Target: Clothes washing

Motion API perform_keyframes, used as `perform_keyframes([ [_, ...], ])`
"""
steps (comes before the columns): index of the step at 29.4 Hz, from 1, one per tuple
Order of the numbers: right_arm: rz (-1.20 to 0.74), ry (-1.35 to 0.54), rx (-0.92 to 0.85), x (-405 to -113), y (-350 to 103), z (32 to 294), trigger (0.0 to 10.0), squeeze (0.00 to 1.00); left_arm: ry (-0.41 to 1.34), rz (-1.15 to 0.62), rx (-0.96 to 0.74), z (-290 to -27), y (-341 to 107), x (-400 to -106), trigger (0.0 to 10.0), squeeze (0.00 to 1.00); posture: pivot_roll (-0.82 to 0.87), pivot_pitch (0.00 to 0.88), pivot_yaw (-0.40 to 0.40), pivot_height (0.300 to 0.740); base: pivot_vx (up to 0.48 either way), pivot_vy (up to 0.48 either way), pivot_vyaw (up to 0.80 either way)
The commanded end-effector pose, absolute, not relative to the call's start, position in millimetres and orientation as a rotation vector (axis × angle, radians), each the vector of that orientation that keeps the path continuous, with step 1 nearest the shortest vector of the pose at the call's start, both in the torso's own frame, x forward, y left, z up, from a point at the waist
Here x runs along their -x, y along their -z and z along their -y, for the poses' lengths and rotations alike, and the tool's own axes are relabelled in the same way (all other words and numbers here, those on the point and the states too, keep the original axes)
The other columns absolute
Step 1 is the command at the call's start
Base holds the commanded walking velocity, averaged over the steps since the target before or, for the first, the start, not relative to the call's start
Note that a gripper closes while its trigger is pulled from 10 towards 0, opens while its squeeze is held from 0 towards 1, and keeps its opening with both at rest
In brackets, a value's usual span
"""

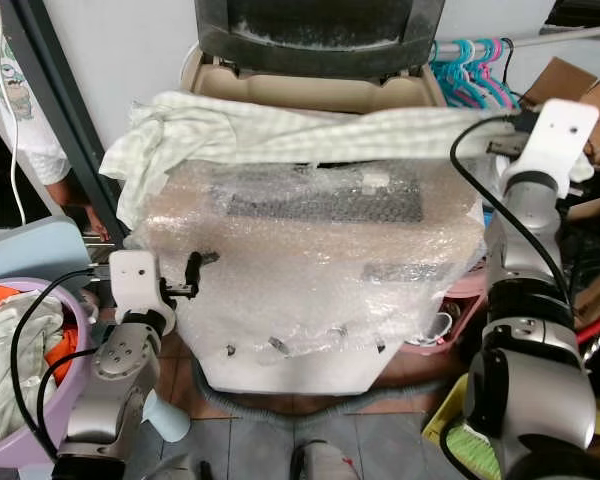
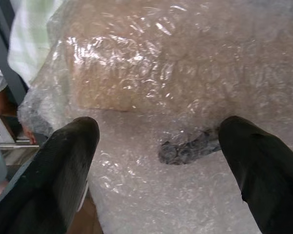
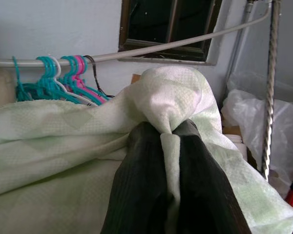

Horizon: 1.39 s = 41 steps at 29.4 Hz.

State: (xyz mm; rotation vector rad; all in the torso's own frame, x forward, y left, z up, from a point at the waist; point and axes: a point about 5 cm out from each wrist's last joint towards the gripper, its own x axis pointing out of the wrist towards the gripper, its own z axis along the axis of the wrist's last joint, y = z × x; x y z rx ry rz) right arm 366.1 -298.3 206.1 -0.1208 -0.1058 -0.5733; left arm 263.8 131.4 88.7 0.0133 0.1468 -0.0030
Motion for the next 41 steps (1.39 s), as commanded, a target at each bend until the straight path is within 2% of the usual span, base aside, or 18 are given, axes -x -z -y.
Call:
perform_keyframes([
  [1, 0.124, 0.63, 0.131, -363, -215, 310, 10.0, 0.0, -0.002, -0.143, -0.021, -137, -89, -264, 10.0, 0.0, 0.02, 0.0, -0.046, 0.74, 0.0, 0.0, -0.8],
  [5, 0.124, 0.681, 0.114, -356, -216, 325, 10.0, 0.0, -0.003, -0.132, -0.005, -137, -91, -265, 10.0, 0.0, 0.02, 0.0, -0.042, 0.74, 0.0, 0.0, -0.8],
  [8, 0.169, 0.596, 0.069, -360, -220, 317, 10.0, 0.0, -0.002, -0.138, 0.004, -134, -90, -265, 10.0, 0.0, 0.01, 0.0, -0.039, 0.74, 0.0, 0.0, -0.69],
  [12, 0.209, 0.381, 0.045, -371, -222, 285, 10.0, 0.0, 0.006, -0.143, 0.006, -132, -90, -266, 10.0, 0.0, 0.01, 0.0, -0.035, 0.74, 0.0, 0.0, 0.0],
  [13, 0.209, 0.381, 0.045, -371, -222, 285, 10.0, 0.0, 0.006, -0.143, 0.006, -132, -90, -266, 10.0, 0.0, 0.01, 0.0, -0.035, 0.74, 0.0, 0.0, 0.0],
  [14, 0.213, 0.261, 0.074, -375, -220, 265, 10.0, 0.0, -0.008, -0.143, -0.002, -133, -90, -268, 10.0, 0.0, 0.01, 0.0, -0.034, 0.74, 0.0, 0.0, 0.0],
  [16, 0.242, 0.144, 0.117, -376, -221, 246, 10.0, 0.0, -0.027, -0.144, -0.013, -135, -91, -269, 10.0, 0.0, 0.01, 0.0, -0.034, 0.74, 0.0, 0.0, 0.0],
  [17, 0.27, 0.06, 0.147, -376, -222, 232, 10.0, 0.0, -0.025, -0.141, -0.019, -135, -91, -268, 10.0, 0.0, 0.02, 0.0, -0.033, 0.74, 0.0, 0.0, 0.8],
  [18, 0.27, 0.06, 0.147, -376, -222, 232, 10.0, 0.0, -0.025, -0.141, -0.019, -135, -91, -268, 10.0, 0.0, 0.02, 0.0, -0.033, 0.74, 0.0, 0.0, 0.8],
  [19, 0.292, -0.032, 0.14, -375, -224, 218, 10.0, 0.0, -0.027, -0.139, -0.022, -136, -91, -268, 10.0, 0.0, 0.02, 0.0, -0.035, 0.74, 0.0, 0.0, 0.79],
  [20, 0.292, -0.032, 0.14, -375, -224, 218, 10.0, 0.0, -0.027, -0.139, -0.022, -136, -91, -268, 10.0, 0.0, 0.02, 0.0, -0.035, 0.74, 0.0, 0.0, 0.79],
  [23, 0.342, -0.193, 0.082, -372, -232, 187, 10.0, 0.0, -0.046, -0.152, -0.063, -138, -91, -266, 10.0, 0.0, 0.03, 0.0, -0.034, 0.74, 0.0, 0.0, 0.79],
  [26, 0.369, -0.264, 0.076, -369, -237, 174, 10.0, 0.0, -0.05, -0.145, -0.065, -139, -92, -264, 10.0, 0.0, 0.04, 0.0, -0.033, 0.74, 0.0, 0.0, 0.79],
  [28, 0.401, -0.383, 0.076, -360, -245, 154, 10.0, 0.0, -0.059, -0.129, -0.07, -143, -96, -260, 10.0, 0.0, 0.04, 0.0, -0.036, 0.74, 0.0, 0.0, 0.78],
  [33, 0.409, -0.501, 0.057, -357, -255, 141, 10.0, 0.0, -0.077, -0.154, -0.056, -149, -89, -251, 10.0, 0.0, 0.04, 0.0, -0.048, 0.74, 0.158, 0.0, 0.75],
  [39, 0.39, -0.663, -0.001, -356, -265, 127, 10.0, 0.0, -0.069, -0.165, -0.032, -143, -88, -252, 10.0, 0.0, 0.03, 0.0, -0.048, 0.74, 0.277, 0.0, 0.58],
  [41, 0.333, -0.745, 0.085, -358, -262, 120, 10.0, 0.0, -0.06, -0.167, -0.026, -139, -89, -255, 10.0, 0.0, 0.04, 0.0, -0.052, 0.74, 0.0, 0.0, 0.0],
])
